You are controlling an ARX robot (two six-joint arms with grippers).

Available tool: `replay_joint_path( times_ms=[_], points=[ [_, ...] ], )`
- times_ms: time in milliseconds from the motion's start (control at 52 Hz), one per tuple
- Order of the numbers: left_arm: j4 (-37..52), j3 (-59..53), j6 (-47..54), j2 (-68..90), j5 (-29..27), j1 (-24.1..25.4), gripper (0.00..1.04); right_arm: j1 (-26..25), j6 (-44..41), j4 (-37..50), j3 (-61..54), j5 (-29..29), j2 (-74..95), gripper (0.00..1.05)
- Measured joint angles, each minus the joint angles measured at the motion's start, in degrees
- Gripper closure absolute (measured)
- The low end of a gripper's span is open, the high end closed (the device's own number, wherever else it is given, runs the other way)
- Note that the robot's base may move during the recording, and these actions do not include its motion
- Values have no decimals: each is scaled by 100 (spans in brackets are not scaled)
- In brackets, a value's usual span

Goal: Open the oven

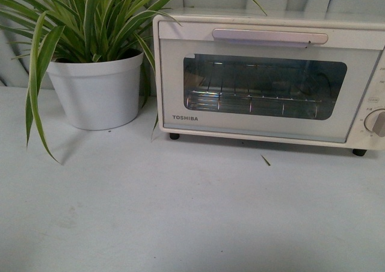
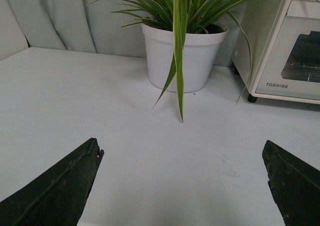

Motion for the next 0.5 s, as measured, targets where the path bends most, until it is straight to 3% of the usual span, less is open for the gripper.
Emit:
replay_joint_path(
  times_ms=[500],
  points=[
    [0, 0, 0, 0, 0, 0, 6, 0, 0, 0, 0, -2, 0, 9]
  ],
)
